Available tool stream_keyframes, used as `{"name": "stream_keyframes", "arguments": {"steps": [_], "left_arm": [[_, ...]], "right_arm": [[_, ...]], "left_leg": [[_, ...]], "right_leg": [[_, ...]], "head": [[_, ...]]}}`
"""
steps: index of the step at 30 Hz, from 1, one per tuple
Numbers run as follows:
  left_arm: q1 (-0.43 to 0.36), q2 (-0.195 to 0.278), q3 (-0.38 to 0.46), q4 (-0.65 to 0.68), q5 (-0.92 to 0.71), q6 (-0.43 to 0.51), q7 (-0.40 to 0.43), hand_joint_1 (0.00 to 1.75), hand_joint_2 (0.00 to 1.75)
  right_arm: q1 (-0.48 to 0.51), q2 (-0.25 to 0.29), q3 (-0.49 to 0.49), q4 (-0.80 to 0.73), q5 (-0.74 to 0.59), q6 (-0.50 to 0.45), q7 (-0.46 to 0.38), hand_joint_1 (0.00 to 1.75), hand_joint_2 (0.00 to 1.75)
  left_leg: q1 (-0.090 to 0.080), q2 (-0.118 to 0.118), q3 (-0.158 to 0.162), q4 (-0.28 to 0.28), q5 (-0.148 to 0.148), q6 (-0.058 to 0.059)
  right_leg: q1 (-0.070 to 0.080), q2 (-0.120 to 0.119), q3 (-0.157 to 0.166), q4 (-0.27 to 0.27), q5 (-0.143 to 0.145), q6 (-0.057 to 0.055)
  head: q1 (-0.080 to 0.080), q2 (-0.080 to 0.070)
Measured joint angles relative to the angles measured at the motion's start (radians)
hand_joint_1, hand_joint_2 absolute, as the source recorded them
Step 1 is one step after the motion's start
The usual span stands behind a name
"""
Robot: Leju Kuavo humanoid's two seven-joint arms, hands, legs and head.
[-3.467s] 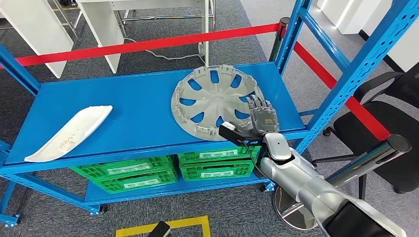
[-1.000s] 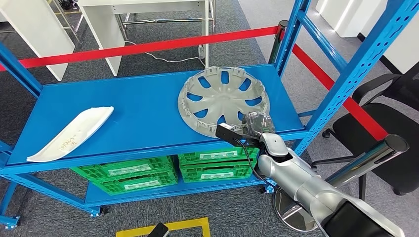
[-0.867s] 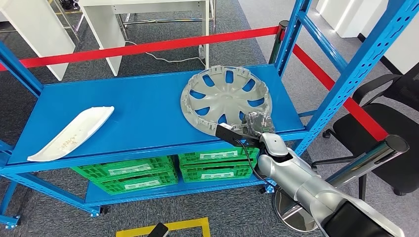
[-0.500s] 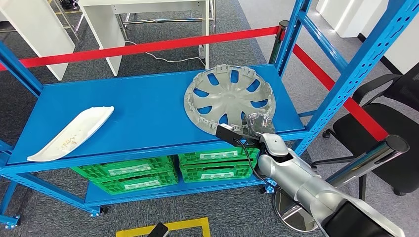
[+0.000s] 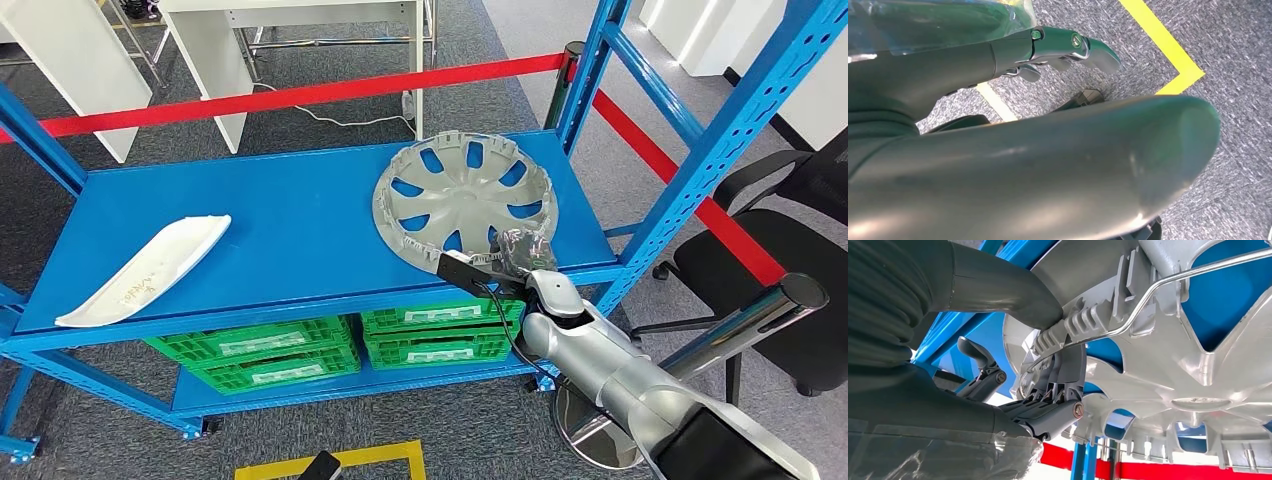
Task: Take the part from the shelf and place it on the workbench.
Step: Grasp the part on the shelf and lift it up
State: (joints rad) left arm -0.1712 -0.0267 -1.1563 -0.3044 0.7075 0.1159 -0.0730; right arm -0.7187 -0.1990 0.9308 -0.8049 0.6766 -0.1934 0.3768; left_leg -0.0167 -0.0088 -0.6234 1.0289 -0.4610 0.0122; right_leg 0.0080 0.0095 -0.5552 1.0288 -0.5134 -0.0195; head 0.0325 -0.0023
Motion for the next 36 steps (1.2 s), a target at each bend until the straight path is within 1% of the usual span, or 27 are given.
{"name": "stream_keyframes", "arguments": {"steps": [13, 23, 36], "left_arm": [[0.001, 0.0, 0.0, 0.0, 0.001, 0.0, -0.004, 0.0, 0.0], [0.004, 0.0, 0.001, 0.0, 0.005, 0.001, -0.01, 0.0, 0.0], [0.006, 0.0, 0.002, 0.0, 0.008, 0.001, -0.015, 0.0, 0.0]], "right_arm": [[0.006, -0.006, -0.001, -0.011, -0.015, -0.047, 0.001, 1.75, 1.75], [0.014, -0.027, -0.011, -0.07, -0.021, -0.103, 0.018, 1.75, 1.75], [0.019, -0.051, -0.035, -0.163, -0.024, -0.161, 0.013, 1.75, 1.75]], "left_leg": [[0.0, 0.0, 0.0, 0.0, 0.0, 0.0], [0.0, 0.0, -0.001, -0.001, 0.0, 0.0], [0.0, 0.0, -0.001, -0.002, 0.0, 0.0]], "right_leg": [[0.0, 0.0, 0.0, 0.0, 0.0, 0.0], [0.0, 0.0, -0.001, 0.0, 0.0, 0.0], [0.0, 0.0, -0.002, 0.0, 0.0, -0.001]], "head": [[0.0, 0.0], [0.0, 0.0], [0.0, 0.0]]}}
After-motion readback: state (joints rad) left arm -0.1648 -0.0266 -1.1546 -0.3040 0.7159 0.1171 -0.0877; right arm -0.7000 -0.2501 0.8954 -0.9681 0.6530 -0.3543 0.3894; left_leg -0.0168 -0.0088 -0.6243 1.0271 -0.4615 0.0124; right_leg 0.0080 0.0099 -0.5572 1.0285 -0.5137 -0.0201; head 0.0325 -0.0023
